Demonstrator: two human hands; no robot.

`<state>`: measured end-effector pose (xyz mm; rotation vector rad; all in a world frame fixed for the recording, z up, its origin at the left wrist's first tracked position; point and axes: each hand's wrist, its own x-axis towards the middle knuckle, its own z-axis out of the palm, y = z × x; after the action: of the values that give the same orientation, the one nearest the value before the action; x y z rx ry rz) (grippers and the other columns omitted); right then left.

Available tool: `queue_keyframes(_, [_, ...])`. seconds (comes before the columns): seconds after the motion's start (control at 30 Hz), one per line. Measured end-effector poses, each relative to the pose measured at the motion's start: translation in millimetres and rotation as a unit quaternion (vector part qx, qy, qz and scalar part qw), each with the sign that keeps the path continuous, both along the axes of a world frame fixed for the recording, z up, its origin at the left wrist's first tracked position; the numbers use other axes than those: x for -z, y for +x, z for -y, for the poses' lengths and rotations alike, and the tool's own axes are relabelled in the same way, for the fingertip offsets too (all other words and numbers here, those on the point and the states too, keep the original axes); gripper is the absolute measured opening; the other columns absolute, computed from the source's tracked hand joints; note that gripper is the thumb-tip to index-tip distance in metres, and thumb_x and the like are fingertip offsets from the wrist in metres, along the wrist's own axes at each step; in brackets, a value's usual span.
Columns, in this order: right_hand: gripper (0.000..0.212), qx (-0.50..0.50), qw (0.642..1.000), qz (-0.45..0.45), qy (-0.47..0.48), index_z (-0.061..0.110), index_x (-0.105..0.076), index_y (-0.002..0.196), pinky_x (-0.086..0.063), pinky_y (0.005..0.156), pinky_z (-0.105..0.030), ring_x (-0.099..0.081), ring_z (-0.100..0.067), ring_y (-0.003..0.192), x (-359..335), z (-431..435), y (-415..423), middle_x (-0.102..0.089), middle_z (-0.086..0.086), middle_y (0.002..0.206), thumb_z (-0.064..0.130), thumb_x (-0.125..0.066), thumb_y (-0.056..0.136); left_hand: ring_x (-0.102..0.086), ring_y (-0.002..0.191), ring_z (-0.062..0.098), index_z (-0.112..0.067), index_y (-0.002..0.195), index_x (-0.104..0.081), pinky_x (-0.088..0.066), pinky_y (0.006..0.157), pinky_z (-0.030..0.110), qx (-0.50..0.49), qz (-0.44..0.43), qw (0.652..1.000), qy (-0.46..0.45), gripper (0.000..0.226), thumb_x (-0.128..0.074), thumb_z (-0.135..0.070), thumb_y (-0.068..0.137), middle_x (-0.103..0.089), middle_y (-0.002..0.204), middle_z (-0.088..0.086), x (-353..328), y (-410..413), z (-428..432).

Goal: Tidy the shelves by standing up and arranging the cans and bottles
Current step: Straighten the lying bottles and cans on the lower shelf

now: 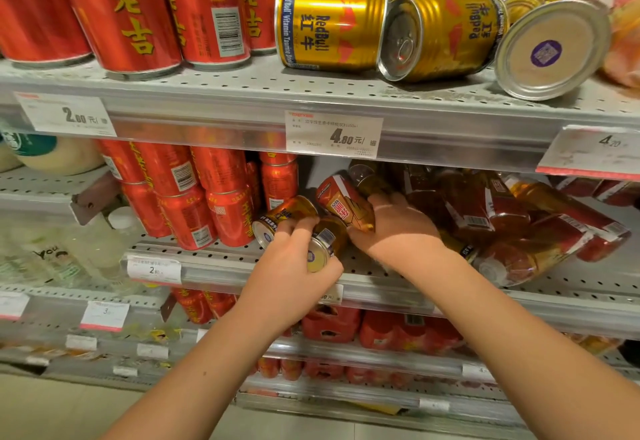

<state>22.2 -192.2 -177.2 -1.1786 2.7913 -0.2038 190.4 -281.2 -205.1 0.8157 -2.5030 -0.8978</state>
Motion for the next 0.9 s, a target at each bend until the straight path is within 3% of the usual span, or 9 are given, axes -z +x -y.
queue_keyframes(0.13, [0.082,0.012,0.997,-0.010,0.078,0.023,-0.026,0.148,-0.054,0.091,-0.044,-0.053,-0.036,0.121,-1,11,7,-0.036,-0.013,0.142,0.059,-0.065,0.085,-0.038,0.111,0.019,-0.031,0.147,-0.044,-0.044,0.093,0.036,-0.027,0.031,0.990,-0.133,0.069,-0.055,-0.057,0.085,-0.046,0.132,0.001,0,3,2])
queue_keyframes(0.27, [0.106,0.026,0.992,-0.017,0.123,0.028,-0.006,0.157,-0.053,0.092,-0.044,-0.048,-0.039,0.128,7,8,18,-0.027,-0.017,0.151,0.047,-0.077,0.080,-0.038,0.120,0.020,-0.028,0.150,-0.040,-0.040,0.098,0.032,-0.012,0.027,0.994,-0.110,0.071,-0.058,-0.053,0.086,-0.043,0.137,0.002,-1,8,9])
queue_keyframes(0.4, [0.100,0.062,0.993,-0.010,0.102,0.036,-0.005,0.154,-0.052,0.079,-0.042,-0.056,-0.037,0.119,14,10,15,-0.046,-0.019,0.136,0.054,-0.073,0.083,-0.040,0.120,0.015,-0.026,0.146,-0.041,-0.039,0.099,0.028,0.014,0.003,0.994,-0.112,0.067,-0.062,-0.050,0.088,-0.049,0.136,-0.005,-2,13,14])
queue_keyframes(0.53, [0.098,0.052,0.997,0.012,0.064,0.032,-0.005,0.153,-0.052,0.076,-0.037,-0.062,-0.033,0.108,20,10,7,-0.058,-0.012,0.122,0.065,-0.065,0.083,-0.039,0.110,0.014,-0.028,0.142,-0.048,-0.034,0.097,0.029,0.019,0.004,0.983,-0.182,0.059,-0.061,-0.049,0.088,-0.057,0.128,-0.007,-1,16,16])
queue_keyframes(0.67, [0.093,0.037,0.998,0.055,0.008,0.034,-0.009,0.154,-0.055,0.088,-0.041,-0.060,-0.036,0.113,20,8,1,-0.055,-0.015,0.131,0.051,-0.068,0.085,-0.029,0.093,0.011,-0.028,0.119,-0.059,-0.028,0.086,0.031,0.005,-0.015,0.979,-0.205,0.039,-0.066,-0.048,0.086,-0.062,0.107,-0.003,-2,15,15])
queue_keyframes(0.8, [0.089,0.039,0.994,0.086,-0.062,0.037,-0.017,0.152,-0.053,0.089,-0.039,-0.058,-0.032,0.115,21,0,-5,-0.054,-0.009,0.133,0.057,-0.068,0.081,-0.043,0.118,0.020,-0.027,0.134,-0.058,-0.030,0.099,0.034,0.008,-0.009,0.980,-0.199,0.053,-0.067,-0.047,0.086,-0.061,0.119,-0.007,2,16,18])
queue_keyframes(0.9, [0.086,0.044,0.978,0.122,-0.164,0.038,-0.026,0.149,-0.053,0.086,-0.037,-0.061,-0.026,0.109,17,-9,-10,-0.060,-0.001,0.126,0.059,-0.068,0.078,-0.046,0.117,0.024,-0.025,0.127,-0.062,-0.026,0.097,0.031,0.002,-0.021,0.983,-0.183,0.046,-0.069,-0.047,0.087,-0.053,0.104,-0.011,5,17,19])
